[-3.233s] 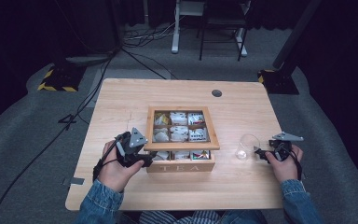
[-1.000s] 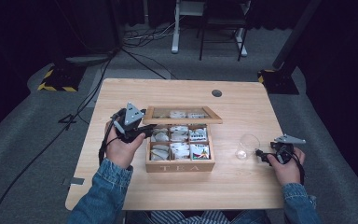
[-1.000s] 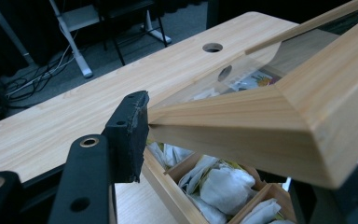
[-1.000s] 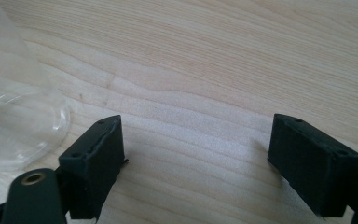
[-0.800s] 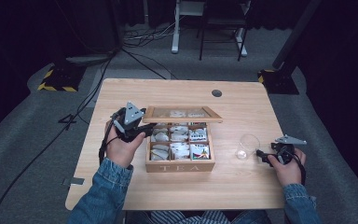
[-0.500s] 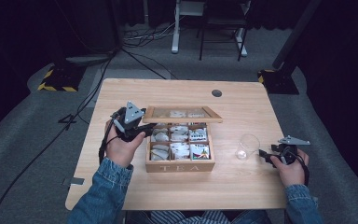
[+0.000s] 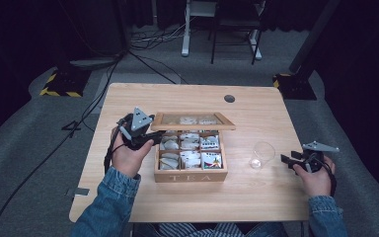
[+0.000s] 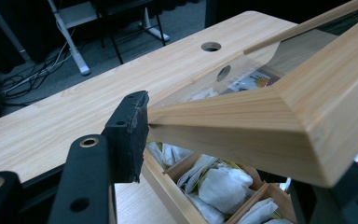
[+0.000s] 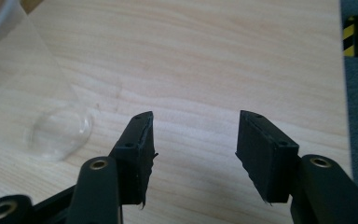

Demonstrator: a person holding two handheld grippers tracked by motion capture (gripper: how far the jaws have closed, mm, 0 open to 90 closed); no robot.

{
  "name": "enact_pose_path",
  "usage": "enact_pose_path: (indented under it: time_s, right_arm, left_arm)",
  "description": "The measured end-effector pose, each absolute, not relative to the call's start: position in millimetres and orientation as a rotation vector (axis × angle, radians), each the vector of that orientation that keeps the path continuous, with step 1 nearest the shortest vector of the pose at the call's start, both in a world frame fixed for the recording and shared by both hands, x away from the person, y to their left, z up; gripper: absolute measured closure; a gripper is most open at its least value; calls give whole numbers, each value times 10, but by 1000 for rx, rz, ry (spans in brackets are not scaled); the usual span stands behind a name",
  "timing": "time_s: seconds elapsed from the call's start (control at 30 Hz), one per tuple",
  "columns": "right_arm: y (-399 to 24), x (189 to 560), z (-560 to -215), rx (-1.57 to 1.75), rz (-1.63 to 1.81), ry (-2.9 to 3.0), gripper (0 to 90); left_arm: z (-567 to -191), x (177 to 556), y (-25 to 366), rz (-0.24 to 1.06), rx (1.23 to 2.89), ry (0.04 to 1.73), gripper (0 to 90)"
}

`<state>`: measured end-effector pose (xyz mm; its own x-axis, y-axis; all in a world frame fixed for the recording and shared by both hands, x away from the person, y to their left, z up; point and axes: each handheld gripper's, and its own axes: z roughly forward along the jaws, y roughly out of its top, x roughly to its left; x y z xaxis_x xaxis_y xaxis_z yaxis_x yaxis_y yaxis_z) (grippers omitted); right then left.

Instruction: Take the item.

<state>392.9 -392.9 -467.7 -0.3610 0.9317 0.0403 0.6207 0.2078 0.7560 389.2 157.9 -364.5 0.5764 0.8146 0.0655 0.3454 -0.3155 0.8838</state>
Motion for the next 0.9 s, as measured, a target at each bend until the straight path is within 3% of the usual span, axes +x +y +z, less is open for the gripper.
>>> enact_pose_path:
  time_s: [0.27,0.47,0.53,0.9]
  right_arm:
    - [-3948,3855,-4450,1483,1009,2018,422]
    - [-3853,3784,-4264,1497,1063,1965,285]
    - [-3828,3774,-4235,1475,1062,1965,285]
    - [-3406,3578,-3840,1289,1099,2086,499]
  left_arm:
    - [-3649,3886,1578,650,1907,934,445]
    - [-3643,3890,1582,643,1914,933,445]
    - [-3637,3894,1580,640,1913,938,445]
    - [-3641,3935,1570,644,1917,944,443]
